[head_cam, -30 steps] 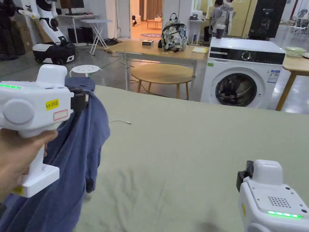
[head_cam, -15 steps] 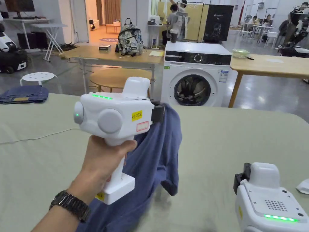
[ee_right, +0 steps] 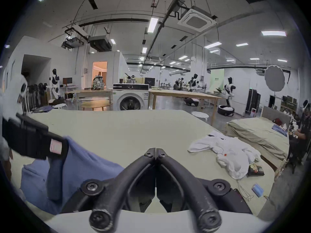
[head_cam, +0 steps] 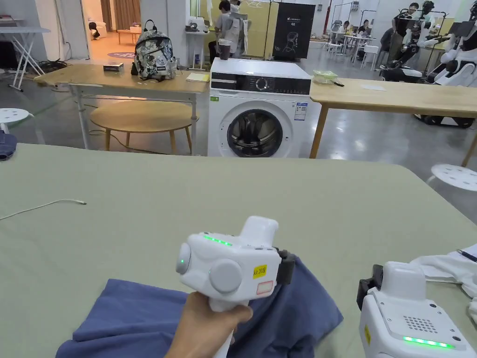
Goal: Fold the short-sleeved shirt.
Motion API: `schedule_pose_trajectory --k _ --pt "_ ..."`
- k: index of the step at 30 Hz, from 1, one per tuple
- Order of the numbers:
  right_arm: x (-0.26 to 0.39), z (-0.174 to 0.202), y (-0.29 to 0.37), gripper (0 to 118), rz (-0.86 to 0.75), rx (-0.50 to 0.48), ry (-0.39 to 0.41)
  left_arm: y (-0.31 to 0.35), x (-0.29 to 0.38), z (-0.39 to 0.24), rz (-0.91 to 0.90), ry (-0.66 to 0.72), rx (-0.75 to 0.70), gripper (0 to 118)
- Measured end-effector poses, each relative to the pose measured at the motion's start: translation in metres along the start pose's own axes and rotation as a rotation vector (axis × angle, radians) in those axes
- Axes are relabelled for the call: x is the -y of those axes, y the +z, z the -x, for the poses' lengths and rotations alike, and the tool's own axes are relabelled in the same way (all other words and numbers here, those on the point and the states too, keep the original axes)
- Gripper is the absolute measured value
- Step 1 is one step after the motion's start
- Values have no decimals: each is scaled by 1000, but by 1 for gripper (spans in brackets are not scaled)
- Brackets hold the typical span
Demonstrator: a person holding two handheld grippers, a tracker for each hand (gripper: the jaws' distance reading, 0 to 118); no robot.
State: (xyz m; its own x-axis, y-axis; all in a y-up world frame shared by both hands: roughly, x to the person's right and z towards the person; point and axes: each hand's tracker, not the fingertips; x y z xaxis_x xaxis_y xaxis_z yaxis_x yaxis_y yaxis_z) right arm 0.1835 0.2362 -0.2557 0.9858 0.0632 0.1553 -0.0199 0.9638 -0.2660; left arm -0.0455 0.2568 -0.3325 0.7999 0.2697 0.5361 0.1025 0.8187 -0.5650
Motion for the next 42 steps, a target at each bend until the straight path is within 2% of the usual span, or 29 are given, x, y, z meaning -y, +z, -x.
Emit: schedule_pose_trajectory --k 2,3,4,5,6,7,12,13,14,15,16,17,20,21,23,29,35,40,41,42 --pt "0 -1 0 0 10 0 -1 3 5 1 0 4 -6 7" --pt "0 -2 0 0 13 0 -2 8 6 3 -10 11 -9 20" --pt "-1 -2 0 0 14 -1 -2 14 7 6 -33 18 -9 40" --pt "-2 -1 0 0 15 -4 -3 21 6 8 -52 24 -9 67" --pt "-6 1 4 0 15 -9 -3 29 4 11 -69 32 -16 87" --pt "-8 4 5 0 14 -13 -2 38 3 15 -90 42 -29 83" --pt "-18 11 5 0 -3 -45 -3 87 4 33 -164 77 -98 82" --pt "-21 14 6 0 -10 -52 -1 97 8 38 -183 73 -133 78" --pt "-22 17 8 0 -14 -60 -1 105 12 40 -193 68 -173 68" --pt "-24 20 9 0 -19 -70 -2 114 17 44 -205 62 -214 44" --pt "-25 24 9 0 -21 -78 0 122 23 46 -222 66 -246 26" --pt "-26 28 10 0 -24 -86 1 127 28 49 -230 76 -278 13" --pt "-26 43 16 0 -29 -109 10 144 50 61 -232 99 -369 7" --pt "-25 46 17 0 -31 -117 13 148 55 64 -232 104 -389 0" --pt "-21 48 13 0 -32 -126 19 158 69 70 -236 122 -464 0" --pt "-13 60 6 0 -5 -155 17 175 89 118 -176 236 -510 0" --pt "-13 69 0 0 27 -167 23 165 72 210 -49 338 -542 0" --pt "-10 72 -12 0 45 -166 32 131 54 282 133 395 -501 0" --pt "-10 73 -15 0 49 -165 34 124 51 292 152 398 -513 5" --pt "-7 71 -20 0 55 -163 37 116 49 301 177 402 -502 31"
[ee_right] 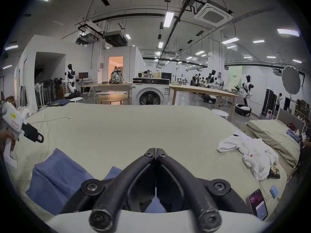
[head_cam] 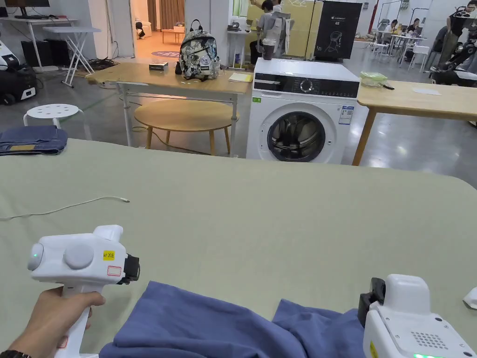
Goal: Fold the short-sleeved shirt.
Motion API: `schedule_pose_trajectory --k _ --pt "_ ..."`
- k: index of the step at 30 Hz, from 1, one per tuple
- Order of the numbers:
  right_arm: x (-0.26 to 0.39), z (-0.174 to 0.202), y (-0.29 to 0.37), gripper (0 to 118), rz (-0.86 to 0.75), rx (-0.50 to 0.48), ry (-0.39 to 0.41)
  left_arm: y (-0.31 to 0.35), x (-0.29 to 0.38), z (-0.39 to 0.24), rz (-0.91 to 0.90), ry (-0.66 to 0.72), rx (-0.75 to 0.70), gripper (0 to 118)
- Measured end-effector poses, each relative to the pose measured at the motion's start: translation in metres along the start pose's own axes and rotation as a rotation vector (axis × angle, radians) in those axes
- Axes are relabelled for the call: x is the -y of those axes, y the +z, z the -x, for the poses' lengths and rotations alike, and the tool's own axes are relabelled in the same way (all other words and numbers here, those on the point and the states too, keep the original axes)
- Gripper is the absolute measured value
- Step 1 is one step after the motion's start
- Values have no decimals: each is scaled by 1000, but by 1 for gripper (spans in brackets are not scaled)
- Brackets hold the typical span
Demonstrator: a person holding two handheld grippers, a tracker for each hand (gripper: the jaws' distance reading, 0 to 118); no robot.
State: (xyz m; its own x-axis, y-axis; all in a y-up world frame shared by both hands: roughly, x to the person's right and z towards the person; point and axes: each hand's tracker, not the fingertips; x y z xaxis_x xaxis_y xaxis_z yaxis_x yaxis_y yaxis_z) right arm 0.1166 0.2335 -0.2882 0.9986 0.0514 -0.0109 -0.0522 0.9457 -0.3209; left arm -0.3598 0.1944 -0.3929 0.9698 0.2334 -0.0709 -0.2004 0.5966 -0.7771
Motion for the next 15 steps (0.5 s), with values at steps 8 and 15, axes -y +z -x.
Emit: schedule_pose_trajectory --k 8,15 --pt "14 -12 -24 0 46 34 8 -71 -15 -6 177 44 42 87" --pt "23 -37 -31 0 91 70 -12 -81 6 -52 208 -132 -159 72"
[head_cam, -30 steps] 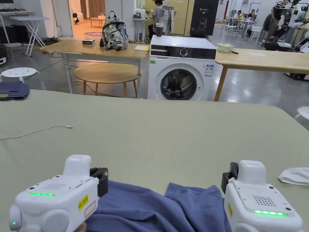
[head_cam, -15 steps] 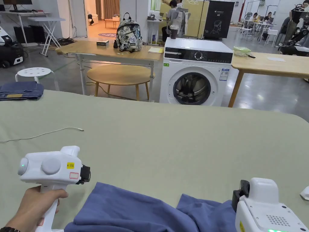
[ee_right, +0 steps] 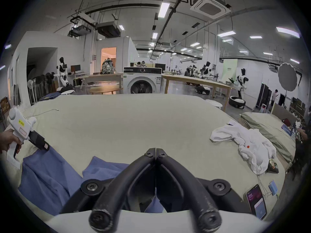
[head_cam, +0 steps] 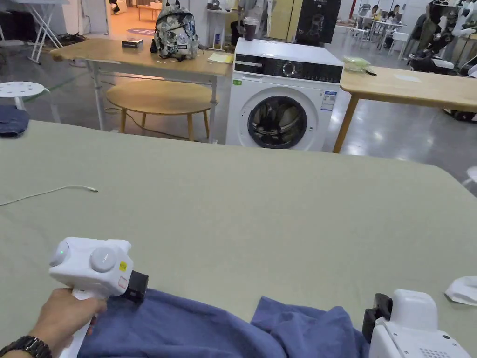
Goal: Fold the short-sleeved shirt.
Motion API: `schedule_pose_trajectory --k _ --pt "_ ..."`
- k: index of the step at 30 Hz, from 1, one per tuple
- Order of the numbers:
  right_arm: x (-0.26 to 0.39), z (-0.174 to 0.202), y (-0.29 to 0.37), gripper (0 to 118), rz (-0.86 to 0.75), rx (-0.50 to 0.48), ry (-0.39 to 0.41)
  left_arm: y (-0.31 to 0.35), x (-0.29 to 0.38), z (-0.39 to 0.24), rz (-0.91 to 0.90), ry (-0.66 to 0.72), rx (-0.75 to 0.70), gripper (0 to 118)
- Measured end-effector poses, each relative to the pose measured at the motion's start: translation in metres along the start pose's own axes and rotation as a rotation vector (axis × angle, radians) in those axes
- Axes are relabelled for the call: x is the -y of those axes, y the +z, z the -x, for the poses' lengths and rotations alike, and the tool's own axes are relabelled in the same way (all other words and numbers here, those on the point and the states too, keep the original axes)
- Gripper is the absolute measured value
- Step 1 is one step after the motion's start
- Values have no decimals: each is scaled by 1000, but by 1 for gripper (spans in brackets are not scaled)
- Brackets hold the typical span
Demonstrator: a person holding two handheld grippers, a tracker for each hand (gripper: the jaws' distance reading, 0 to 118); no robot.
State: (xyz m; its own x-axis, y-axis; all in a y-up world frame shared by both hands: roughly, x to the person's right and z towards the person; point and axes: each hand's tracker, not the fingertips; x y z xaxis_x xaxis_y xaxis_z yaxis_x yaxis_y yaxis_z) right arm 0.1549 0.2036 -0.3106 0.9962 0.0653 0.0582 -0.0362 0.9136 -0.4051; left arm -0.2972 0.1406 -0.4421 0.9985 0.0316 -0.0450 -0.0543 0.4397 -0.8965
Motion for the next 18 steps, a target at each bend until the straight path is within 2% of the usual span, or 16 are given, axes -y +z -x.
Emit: schedule_pose_trajectory --k 2,4,10,11,13,14,15,18 --pt "1 -11 -3 0 13 8 -12 4 3 -12 -23 -65 -8 49" --pt "-1 -21 -5 0 28 14 -26 6 4 -16 -36 -91 20 1" --pt "-16 -55 -25 0 209 -56 -78 29 19 -11 -104 -53 57 0" --pt "-17 -60 -32 8 244 -49 -83 34 21 -5 -129 -46 61 0" --pt "-16 -69 -49 48 329 -74 -62 49 29 1 -173 -17 78 0" --pt "-15 -71 -56 63 349 -70 -55 56 33 4 -182 -11 83 0" --pt "-14 -71 -63 69 389 -68 -34 62 38 7 -197 -5 85 0" --pt "-5 -61 -80 69 483 -114 -26 74 51 13 -212 -9 90 0"
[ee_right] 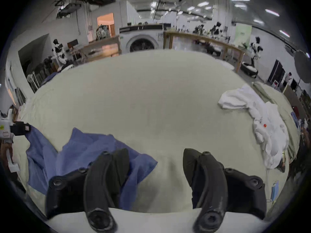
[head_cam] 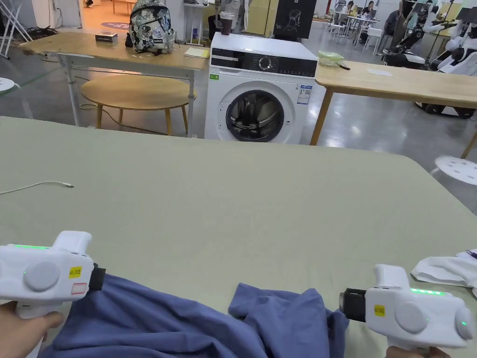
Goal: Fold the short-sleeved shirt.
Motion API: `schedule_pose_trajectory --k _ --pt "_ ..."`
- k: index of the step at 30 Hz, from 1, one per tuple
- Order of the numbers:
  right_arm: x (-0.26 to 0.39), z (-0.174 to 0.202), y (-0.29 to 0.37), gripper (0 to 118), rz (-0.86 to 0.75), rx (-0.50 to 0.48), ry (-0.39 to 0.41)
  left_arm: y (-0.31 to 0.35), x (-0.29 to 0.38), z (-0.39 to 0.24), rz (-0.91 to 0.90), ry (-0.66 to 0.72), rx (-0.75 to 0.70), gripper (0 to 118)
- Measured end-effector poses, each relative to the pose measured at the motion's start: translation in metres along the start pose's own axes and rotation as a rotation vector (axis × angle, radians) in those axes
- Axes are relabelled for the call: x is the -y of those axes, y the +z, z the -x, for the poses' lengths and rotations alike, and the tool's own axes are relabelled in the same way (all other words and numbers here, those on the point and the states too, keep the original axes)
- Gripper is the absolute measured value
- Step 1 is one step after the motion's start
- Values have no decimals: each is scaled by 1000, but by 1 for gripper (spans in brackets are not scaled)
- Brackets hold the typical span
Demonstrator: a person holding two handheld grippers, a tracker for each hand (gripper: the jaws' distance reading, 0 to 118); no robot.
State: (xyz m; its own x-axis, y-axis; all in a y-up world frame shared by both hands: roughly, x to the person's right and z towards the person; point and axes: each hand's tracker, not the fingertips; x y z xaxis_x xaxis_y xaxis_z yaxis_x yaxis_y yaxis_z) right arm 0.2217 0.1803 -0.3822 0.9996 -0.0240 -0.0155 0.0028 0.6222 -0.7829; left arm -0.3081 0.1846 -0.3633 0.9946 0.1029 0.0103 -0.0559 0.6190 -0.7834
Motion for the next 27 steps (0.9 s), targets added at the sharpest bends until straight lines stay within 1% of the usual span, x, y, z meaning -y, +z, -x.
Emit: schedule_pose_trajectory --k 1,2,3,5,6,7,9,10,11,12,13,17,18,19,20,22,23,27 --pt "1 1 -9 69 34 -9 -10 -2 2 5 -1 -4 1 0" --pt "2 4 -18 69 67 11 -8 0 5 8 -1 -1 -1 0" --pt "3 -2 -35 69 99 9 -5 2 8 9 -7 6 -3 0" --pt "7 -2 -53 68 159 -36 -26 2 13 12 -7 16 -1 0" --pt "9 -1 -58 57 184 -53 -43 2 16 12 -7 18 -1 0" --pt "13 8 -54 43 199 -48 -46 2 18 13 -7 18 0 0" --pt "16 17 -48 34 151 -13 -8 1 22 12 -3 20 -3 0" --pt "12 15 -45 20 156 -22 -4 1 23 12 -2 20 -4 0" --pt "13 21 -39 4 151 -32 -19 1 23 12 -2 23 -4 0" --pt "12 24 -33 4 152 -49 -43 1 23 12 -3 27 -1 0" --pt "10 26 -27 4 146 -32 -38 2 23 11 -7 30 -1 0" --pt "6 35 2 3 15 20 50 16 16 12 -45 37 1 0" --pt "1 35 15 3 -31 19 51 22 13 13 -67 38 -5 0" --pt "-3 17 3 3 -63 14 41 28 10 15 -87 42 -5 0" --pt "-10 10 8 3 -96 24 42 35 5 17 -112 45 -3 0" --pt "-24 4 27 3 -172 42 58 62 -4 15 -146 42 -17 0" --pt "-24 14 47 3 -206 47 66 70 -8 17 -168 44 -22 0" --pt "-45 16 93 3 -324 65 70 112 -30 28 -249 46 -51 0"
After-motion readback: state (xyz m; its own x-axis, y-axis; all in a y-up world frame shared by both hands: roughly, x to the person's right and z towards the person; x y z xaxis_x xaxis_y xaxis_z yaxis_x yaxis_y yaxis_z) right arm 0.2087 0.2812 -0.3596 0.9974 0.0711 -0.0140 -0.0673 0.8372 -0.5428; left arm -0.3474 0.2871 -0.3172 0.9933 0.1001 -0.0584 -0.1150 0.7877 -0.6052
